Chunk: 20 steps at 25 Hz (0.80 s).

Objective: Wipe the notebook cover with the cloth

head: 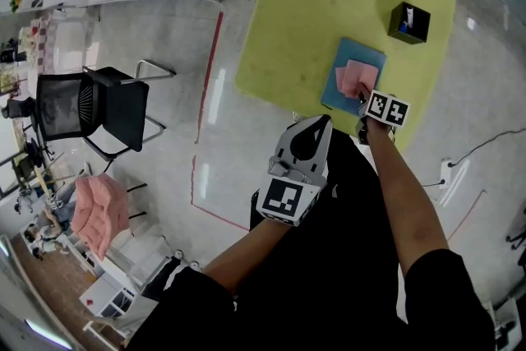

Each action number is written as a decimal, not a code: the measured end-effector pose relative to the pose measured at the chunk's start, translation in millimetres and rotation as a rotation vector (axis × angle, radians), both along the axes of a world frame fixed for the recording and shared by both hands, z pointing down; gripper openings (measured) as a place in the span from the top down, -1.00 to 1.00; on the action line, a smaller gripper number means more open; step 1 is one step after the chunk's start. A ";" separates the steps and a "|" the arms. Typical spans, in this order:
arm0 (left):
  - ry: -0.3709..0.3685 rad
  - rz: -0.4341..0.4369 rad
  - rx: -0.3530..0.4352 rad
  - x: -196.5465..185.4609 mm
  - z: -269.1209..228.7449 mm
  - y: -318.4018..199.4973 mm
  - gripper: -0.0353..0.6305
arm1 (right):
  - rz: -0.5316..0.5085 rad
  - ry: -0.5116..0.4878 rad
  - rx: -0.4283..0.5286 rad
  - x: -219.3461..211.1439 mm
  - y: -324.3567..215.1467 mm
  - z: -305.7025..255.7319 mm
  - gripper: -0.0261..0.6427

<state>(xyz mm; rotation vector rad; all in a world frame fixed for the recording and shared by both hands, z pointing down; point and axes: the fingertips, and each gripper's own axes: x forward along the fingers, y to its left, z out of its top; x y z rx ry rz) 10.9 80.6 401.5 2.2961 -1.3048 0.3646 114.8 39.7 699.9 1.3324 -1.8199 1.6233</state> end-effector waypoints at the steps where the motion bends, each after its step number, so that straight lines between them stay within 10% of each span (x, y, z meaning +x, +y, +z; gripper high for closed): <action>1: 0.008 -0.003 0.002 3.0 -1.3 -1.0 0.88 | -0.002 0.001 0.000 2.3 0.6 0.1 0.82; 20: 0.004 0.065 -0.020 59.0 4.4 20.2 0.88 | -0.013 -0.014 -0.009 35.0 14.3 -1.8 0.82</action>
